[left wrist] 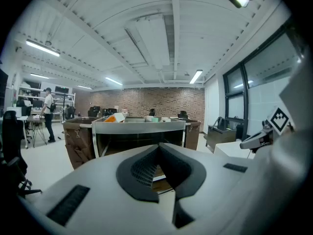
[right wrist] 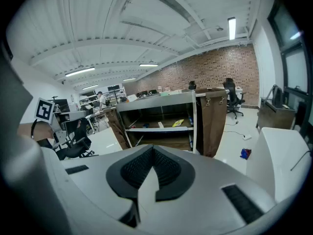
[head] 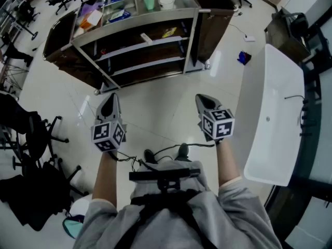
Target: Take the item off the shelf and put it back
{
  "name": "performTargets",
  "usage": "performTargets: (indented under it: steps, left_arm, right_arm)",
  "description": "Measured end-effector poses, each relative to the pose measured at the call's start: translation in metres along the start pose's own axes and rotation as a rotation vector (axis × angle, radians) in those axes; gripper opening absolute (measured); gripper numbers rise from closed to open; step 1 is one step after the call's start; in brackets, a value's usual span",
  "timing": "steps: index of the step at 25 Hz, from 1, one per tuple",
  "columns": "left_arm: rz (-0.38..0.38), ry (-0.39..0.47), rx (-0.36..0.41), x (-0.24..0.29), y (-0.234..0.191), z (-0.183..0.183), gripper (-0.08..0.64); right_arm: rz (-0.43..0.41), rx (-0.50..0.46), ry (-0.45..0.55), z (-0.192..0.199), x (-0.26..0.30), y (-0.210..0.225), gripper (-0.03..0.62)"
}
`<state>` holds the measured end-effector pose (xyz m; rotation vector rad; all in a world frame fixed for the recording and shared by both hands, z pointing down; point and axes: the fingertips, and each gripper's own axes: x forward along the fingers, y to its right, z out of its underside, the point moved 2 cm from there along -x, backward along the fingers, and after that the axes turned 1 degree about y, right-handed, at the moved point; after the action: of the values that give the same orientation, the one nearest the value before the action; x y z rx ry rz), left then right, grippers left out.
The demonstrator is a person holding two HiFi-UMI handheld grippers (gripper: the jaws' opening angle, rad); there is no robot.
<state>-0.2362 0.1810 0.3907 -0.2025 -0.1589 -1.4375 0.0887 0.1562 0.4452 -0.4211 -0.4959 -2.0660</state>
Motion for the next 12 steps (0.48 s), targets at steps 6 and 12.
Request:
performTargets:
  steps: [6,12]
  left_arm:
    - [0.003,-0.012,-0.051,0.011,0.034,0.007,0.008]
    - [-0.007,-0.002,-0.026,0.021,0.068,-0.001,0.006]
  right_arm:
    - [-0.051,-0.016,0.035,-0.010,-0.002,0.014,0.009]
    - [-0.091,-0.048,0.060,-0.015,-0.001,0.036,0.009]
